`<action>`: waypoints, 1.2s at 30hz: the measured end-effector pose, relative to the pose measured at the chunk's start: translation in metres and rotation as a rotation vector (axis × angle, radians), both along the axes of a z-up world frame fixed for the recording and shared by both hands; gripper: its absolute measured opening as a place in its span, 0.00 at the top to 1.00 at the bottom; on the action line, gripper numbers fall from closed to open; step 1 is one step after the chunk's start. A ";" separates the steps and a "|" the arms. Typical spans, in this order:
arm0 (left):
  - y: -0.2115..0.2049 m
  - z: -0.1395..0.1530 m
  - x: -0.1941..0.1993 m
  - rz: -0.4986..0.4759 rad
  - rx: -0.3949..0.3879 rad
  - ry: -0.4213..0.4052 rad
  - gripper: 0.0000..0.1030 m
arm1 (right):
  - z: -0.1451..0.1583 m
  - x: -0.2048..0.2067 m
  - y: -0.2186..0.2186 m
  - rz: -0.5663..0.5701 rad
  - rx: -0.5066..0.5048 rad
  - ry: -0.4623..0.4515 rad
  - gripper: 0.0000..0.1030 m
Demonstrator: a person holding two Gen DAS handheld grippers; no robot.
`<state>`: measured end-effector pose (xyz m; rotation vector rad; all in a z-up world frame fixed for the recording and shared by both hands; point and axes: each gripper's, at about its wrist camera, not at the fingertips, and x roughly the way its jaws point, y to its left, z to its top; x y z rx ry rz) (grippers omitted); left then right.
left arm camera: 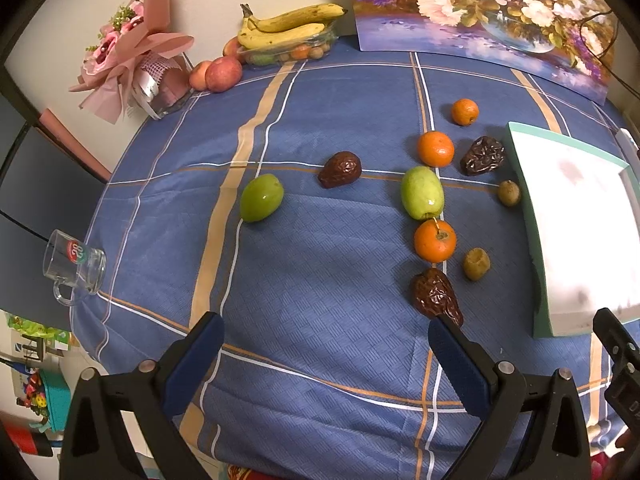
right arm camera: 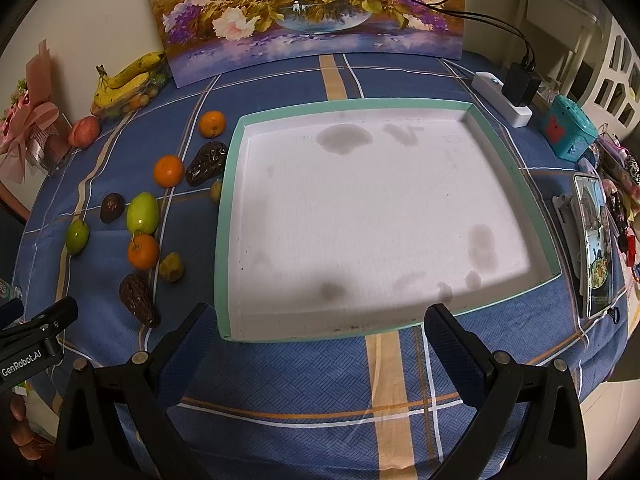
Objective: Organize fruits
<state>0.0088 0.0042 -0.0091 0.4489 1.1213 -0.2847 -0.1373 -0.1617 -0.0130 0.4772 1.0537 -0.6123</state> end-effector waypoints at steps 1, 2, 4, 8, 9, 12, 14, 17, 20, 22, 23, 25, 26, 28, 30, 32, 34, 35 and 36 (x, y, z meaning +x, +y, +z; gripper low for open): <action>0.000 0.000 0.000 0.000 0.001 0.000 0.00 | 0.000 0.000 0.000 0.000 0.000 0.000 0.00; 0.000 0.000 -0.001 -0.002 0.002 0.001 0.00 | 0.000 0.000 0.000 0.000 0.001 0.000 0.00; -0.001 0.000 -0.001 -0.002 0.002 0.002 0.00 | 0.000 0.000 0.000 0.000 0.000 0.001 0.00; 0.000 0.000 -0.001 -0.003 0.001 0.001 0.00 | -0.001 -0.001 0.001 0.000 0.002 0.001 0.00; 0.000 0.000 -0.001 -0.003 0.001 0.001 0.00 | -0.001 -0.001 0.001 0.001 0.002 0.001 0.00; 0.000 0.000 -0.001 -0.002 0.001 0.001 0.00 | -0.002 -0.003 0.002 0.001 0.003 0.002 0.00; 0.000 0.000 -0.001 -0.002 0.000 0.001 0.00 | -0.001 -0.001 0.000 0.002 0.004 0.003 0.00; 0.002 0.001 -0.003 -0.003 -0.004 0.001 0.00 | -0.001 0.001 0.001 0.003 0.005 0.005 0.00; 0.004 0.002 -0.003 -0.002 -0.009 0.002 0.00 | -0.002 0.000 0.002 0.003 0.004 0.005 0.00; 0.005 0.003 -0.003 -0.001 -0.024 0.006 0.00 | -0.002 0.000 0.001 0.004 0.005 0.006 0.00; 0.006 0.004 -0.002 -0.002 -0.029 0.008 0.00 | -0.002 0.000 0.001 0.005 0.005 0.006 0.00; 0.007 0.005 -0.002 0.000 -0.043 0.008 0.00 | -0.002 0.000 0.002 0.006 0.004 0.006 0.00; 0.008 0.005 -0.001 0.002 -0.053 0.009 0.00 | -0.002 0.001 0.000 0.007 0.005 0.007 0.00; 0.009 0.007 0.001 0.010 -0.081 0.006 0.00 | -0.002 0.001 0.002 0.010 0.004 0.009 0.00; 0.011 0.010 0.004 0.015 -0.125 0.001 0.00 | -0.001 0.003 0.001 0.013 0.005 0.006 0.00; 0.012 0.013 0.007 0.020 -0.168 -0.012 0.00 | 0.002 0.003 0.001 0.015 0.006 -0.013 0.00; 0.014 0.017 0.012 0.023 -0.207 -0.035 0.00 | 0.008 0.004 0.000 0.018 0.004 -0.047 0.00; 0.014 0.019 0.015 0.025 -0.222 -0.044 0.00 | 0.011 0.004 -0.001 0.021 0.003 -0.068 0.00; 0.014 0.021 0.017 0.027 -0.237 -0.054 0.00 | 0.013 0.006 -0.001 0.024 0.003 -0.082 0.00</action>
